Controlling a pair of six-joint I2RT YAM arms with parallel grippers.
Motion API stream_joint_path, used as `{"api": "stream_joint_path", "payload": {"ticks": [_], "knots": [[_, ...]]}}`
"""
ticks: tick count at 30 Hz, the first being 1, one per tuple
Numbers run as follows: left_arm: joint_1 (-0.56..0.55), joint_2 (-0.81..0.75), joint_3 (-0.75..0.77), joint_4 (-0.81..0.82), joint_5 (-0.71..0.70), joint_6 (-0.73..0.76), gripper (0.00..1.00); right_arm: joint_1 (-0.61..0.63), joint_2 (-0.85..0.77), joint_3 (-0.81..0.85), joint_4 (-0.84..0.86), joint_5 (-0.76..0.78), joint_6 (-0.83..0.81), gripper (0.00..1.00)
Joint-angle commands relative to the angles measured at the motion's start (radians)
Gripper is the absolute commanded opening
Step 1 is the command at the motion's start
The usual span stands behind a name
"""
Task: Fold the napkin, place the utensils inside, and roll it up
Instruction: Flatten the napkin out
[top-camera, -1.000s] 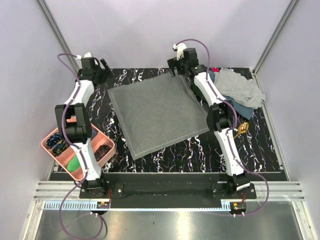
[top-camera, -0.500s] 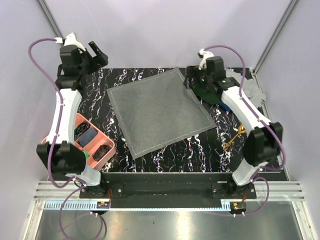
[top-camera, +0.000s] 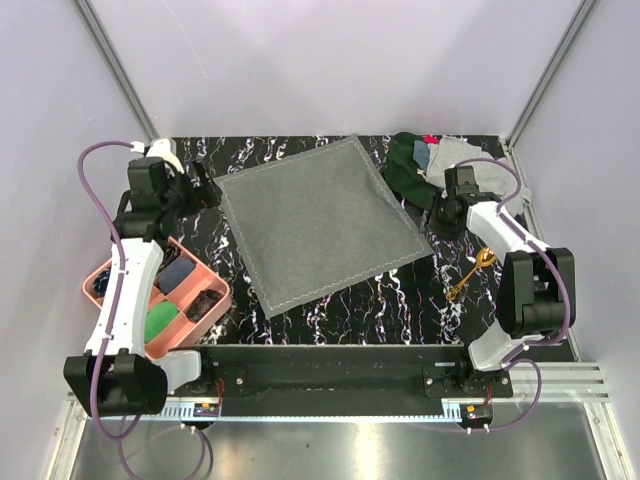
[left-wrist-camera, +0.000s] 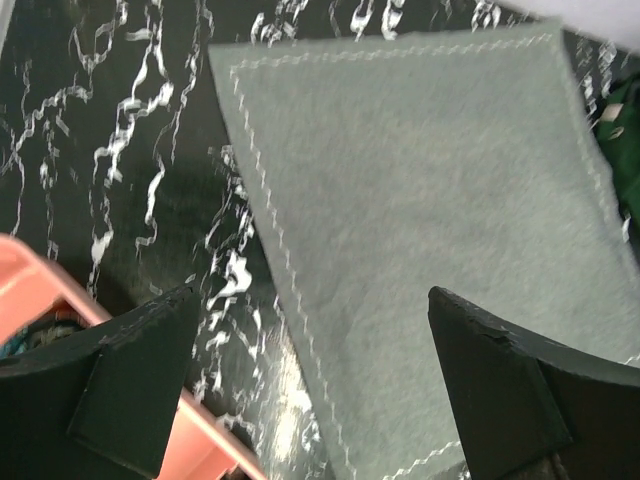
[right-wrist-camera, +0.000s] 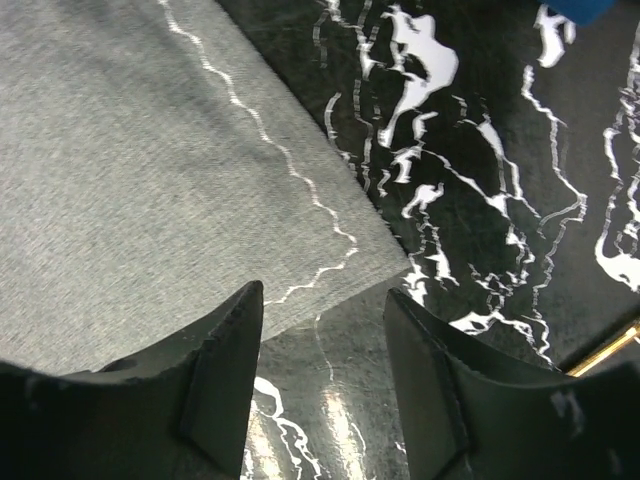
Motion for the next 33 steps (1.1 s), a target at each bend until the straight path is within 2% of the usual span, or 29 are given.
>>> {"api": "stream_joint_path", "payload": {"ticks": [1,6,12,33], "knots": [[0.004,-0.051,0.009,0.047,-0.013,0.027,0.99,-0.026,0.008,-0.014,-0.02,0.027,0.028,0.58],[0.003,-0.012,0.019,0.035,0.065,0.013,0.99,-0.032,0.046,-0.036,-0.042,0.016,0.036,0.52],[0.003,-0.014,0.027,0.024,0.071,0.012,0.99,-0.058,0.06,-0.064,-0.059,0.055,0.035,0.53],[0.001,-0.019,0.027,0.023,0.07,0.013,0.99,-0.078,0.123,-0.067,0.007,-0.056,0.076,0.52]]}}
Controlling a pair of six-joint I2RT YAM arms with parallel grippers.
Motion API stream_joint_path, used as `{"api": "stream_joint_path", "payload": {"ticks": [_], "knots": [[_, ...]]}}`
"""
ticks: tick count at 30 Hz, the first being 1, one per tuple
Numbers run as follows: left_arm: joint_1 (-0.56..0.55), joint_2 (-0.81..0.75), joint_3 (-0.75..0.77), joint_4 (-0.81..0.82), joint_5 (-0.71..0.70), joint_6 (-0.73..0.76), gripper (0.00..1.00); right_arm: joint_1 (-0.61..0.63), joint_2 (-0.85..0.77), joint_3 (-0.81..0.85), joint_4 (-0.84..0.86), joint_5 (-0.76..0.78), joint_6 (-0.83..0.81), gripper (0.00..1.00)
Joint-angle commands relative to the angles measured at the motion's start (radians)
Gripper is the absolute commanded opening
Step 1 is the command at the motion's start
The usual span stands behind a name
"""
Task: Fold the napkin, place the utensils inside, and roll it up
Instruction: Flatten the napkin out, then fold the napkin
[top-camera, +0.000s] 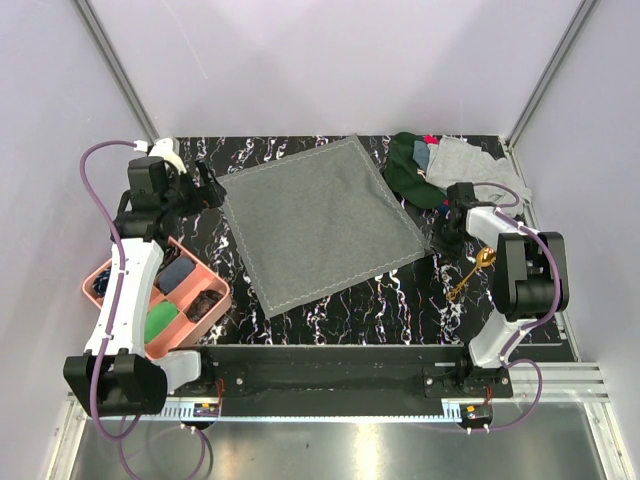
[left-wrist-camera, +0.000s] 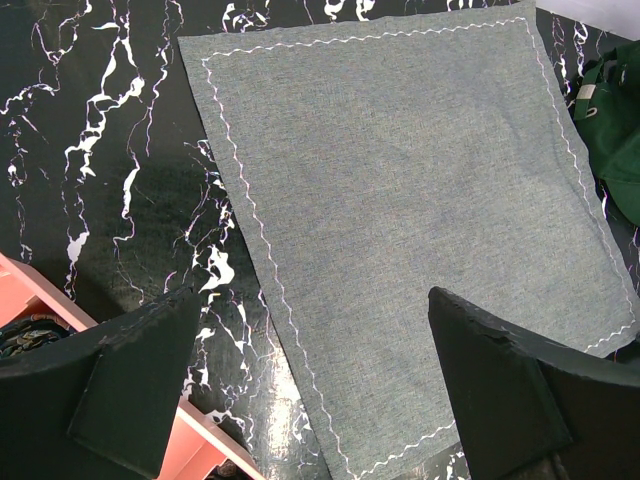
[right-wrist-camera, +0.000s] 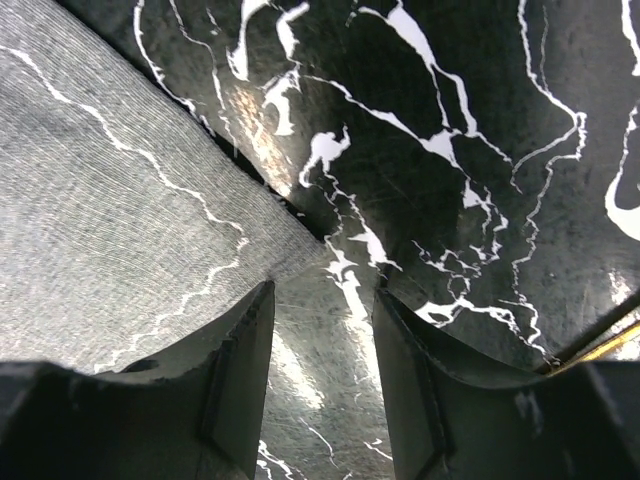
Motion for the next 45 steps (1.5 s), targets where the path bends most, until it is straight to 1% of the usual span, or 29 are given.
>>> {"api": "stream_joint_path", "payload": {"ticks": [1,15,22,24,30,31,36,40,41,42,43,45], "knots": [[0.003,-0.007,0.037,0.026,0.014,0.009,0.99,-0.011,0.007,0.015,0.035,-0.039,0.028,0.52],[0.003,-0.005,0.037,0.024,0.023,0.009,0.99,-0.019,0.056,0.028,0.07,-0.027,0.042,0.51],[0.004,-0.011,0.039,0.024,0.019,0.007,0.99,-0.019,0.065,0.015,0.073,-0.021,0.042,0.48],[0.003,-0.011,0.039,0.024,0.019,0.009,0.99,-0.019,0.07,0.012,0.075,-0.024,0.041,0.44],[0.003,-0.016,0.039,0.024,0.014,0.01,0.99,-0.019,0.082,0.011,0.075,-0.033,0.031,0.38],[0.003,-0.016,0.039,0.024,0.013,0.01,0.99,-0.019,0.084,0.011,0.076,-0.035,0.03,0.35],[0.003,-0.017,0.039,0.024,0.011,0.012,0.99,-0.019,0.082,0.015,0.073,-0.067,0.002,0.26],[0.003,-0.019,0.039,0.026,0.01,0.012,0.99,-0.019,0.072,0.014,0.07,-0.097,-0.044,0.13],[0.003,-0.019,0.037,0.024,0.01,0.012,0.99,-0.019,0.068,0.014,0.067,-0.105,-0.05,0.05],[0.003,-0.019,0.039,0.024,0.008,0.013,0.99,-0.019,0.064,0.014,0.064,-0.105,-0.056,0.03],[0.003,-0.019,0.039,0.024,0.01,0.012,0.99,-0.019,0.052,0.014,0.059,-0.105,-0.064,0.0],[0.004,-0.022,0.039,0.024,0.01,0.012,0.99,-0.019,0.036,0.014,0.056,-0.111,-0.07,0.0]]}}
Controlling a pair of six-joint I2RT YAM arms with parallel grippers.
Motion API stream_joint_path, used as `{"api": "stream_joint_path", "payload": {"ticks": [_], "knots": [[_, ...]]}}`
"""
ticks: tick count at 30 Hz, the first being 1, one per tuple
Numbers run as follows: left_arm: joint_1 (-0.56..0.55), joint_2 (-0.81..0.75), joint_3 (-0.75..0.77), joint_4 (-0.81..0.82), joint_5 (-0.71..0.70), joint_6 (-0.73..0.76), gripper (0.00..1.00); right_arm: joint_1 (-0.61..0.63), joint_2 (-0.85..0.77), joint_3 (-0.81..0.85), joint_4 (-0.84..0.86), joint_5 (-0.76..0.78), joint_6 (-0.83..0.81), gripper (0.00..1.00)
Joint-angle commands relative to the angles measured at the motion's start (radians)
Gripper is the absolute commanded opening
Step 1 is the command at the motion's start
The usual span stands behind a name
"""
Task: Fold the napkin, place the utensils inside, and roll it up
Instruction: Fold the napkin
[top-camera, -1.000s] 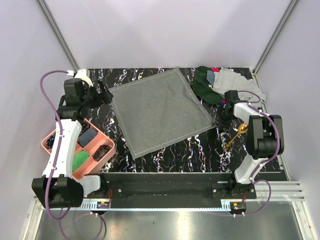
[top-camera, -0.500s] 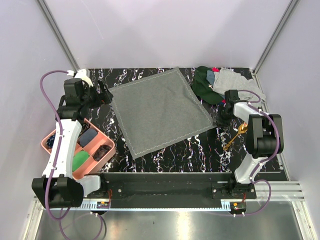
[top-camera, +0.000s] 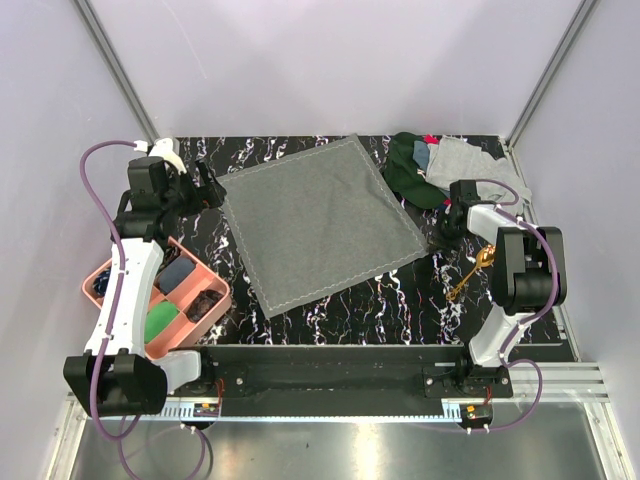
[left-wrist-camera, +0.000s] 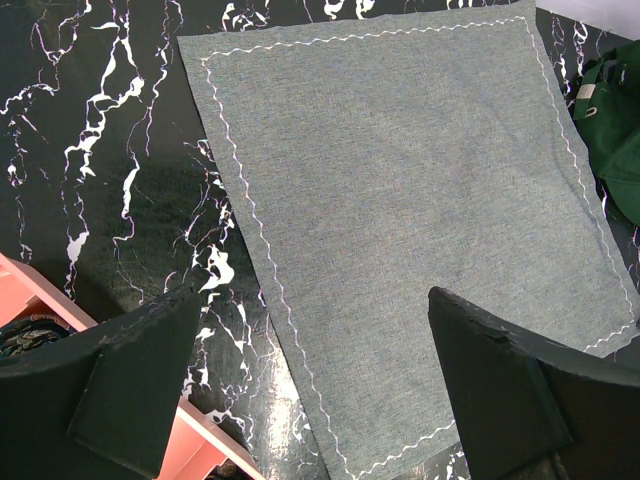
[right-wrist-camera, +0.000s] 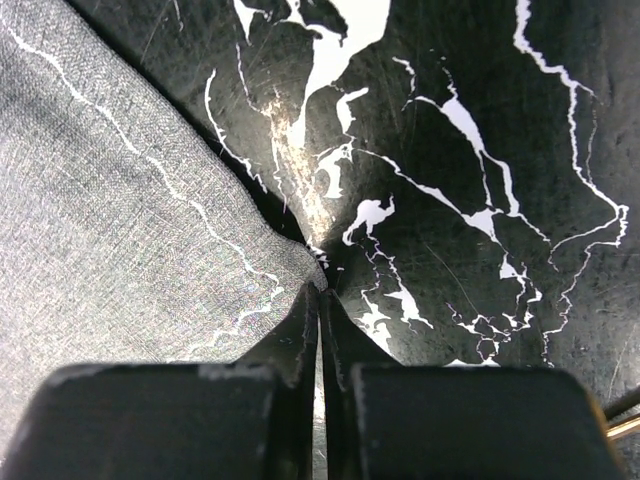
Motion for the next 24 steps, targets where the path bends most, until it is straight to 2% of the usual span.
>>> {"api": "stream_joint_path", "payload": {"ticks": [1,7,12,18,24], "knots": [[0.003,-0.024,0.039,0.024,0.009,0.012,0.99,0.001,-0.031,-0.006,-0.032,-0.035,-0.048,0.0],[0.003,-0.022,0.039,0.024,0.011,0.013,0.99,0.001,-0.14,0.04,-0.037,-0.073,-0.031,0.0],[0.003,-0.019,0.039,0.026,0.017,0.012,0.99,0.046,-0.14,0.141,-0.038,-0.075,-0.014,0.0],[0.003,-0.016,0.039,0.024,0.029,0.009,0.99,0.181,0.022,0.327,-0.035,-0.066,0.013,0.0],[0.003,-0.01,0.037,0.024,0.052,0.001,0.99,0.338,0.251,0.595,-0.034,-0.092,0.062,0.0]]}}
